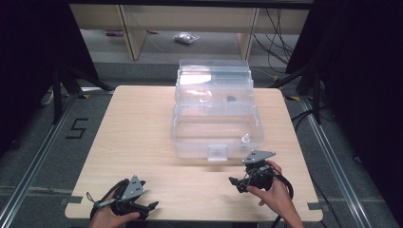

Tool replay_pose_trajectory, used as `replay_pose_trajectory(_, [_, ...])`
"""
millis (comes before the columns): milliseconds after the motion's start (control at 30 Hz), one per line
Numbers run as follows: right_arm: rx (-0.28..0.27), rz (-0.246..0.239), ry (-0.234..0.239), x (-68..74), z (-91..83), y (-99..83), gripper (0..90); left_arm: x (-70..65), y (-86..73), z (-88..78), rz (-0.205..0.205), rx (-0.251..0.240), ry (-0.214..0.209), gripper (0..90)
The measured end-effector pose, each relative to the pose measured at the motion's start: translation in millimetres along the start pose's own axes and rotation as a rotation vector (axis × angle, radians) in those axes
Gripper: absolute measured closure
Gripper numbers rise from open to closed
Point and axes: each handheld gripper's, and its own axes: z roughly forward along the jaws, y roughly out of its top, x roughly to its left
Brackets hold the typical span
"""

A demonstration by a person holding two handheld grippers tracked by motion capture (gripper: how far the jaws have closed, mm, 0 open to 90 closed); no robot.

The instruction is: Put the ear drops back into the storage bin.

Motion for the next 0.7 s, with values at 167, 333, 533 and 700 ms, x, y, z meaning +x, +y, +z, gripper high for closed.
replay_pose_trajectory(167, [0.032,0.028,-0.004,1.6,-0.1,-7.2,17.0,0.2,0.2,0.4,-0.001,-0.005,0.002,17.0])
replay_pose_trajectory(333, [0.023,0.040,-0.010,2.8,1.4,-14.8,16.9,0.2,0.0,-0.1,0.001,0.002,0.002,17.0])
replay_pose_trajectory(533, [0.031,0.042,-0.004,4.5,-1.3,-21.3,16.7,-0.2,0.0,0.3,-0.001,-0.005,-0.001,17.0])
replay_pose_trajectory(700, [0.028,0.041,-0.014,5.5,-1.4,-27.4,16.7,0.0,-0.3,0.2,-0.011,0.001,0.001,17.0])
